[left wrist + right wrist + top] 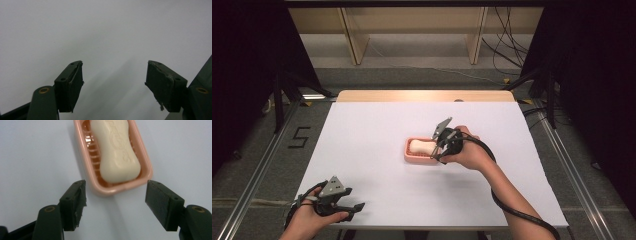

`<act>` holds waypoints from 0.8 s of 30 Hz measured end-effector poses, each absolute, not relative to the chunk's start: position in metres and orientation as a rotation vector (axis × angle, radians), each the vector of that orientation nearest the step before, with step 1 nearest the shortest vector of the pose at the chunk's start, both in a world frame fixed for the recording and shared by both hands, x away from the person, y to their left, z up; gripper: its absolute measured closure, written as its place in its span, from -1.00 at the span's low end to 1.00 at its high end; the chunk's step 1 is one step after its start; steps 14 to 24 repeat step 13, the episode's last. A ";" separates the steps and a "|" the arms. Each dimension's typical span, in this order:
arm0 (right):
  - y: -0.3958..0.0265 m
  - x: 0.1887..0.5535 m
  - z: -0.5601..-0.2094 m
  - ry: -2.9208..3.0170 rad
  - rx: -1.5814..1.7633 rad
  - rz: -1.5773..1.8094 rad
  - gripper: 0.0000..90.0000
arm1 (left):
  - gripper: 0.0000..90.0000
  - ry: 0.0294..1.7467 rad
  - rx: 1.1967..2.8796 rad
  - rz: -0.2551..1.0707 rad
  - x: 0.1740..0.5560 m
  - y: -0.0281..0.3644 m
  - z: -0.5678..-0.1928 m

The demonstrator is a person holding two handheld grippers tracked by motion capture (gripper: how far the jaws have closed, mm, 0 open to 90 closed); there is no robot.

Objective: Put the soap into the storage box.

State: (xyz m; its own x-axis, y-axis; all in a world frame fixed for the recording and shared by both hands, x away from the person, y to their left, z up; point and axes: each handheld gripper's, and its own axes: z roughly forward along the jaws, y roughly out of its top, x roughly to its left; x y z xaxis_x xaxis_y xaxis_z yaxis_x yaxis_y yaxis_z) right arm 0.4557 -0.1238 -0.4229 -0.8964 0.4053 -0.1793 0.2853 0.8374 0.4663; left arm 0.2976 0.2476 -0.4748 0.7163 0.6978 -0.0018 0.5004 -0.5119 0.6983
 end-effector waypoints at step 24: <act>-0.177 0.409 -0.442 2.582 0.668 0.839 -0.24 | -0.34 0.933 2.217 0.359 0.297 0.248 -0.475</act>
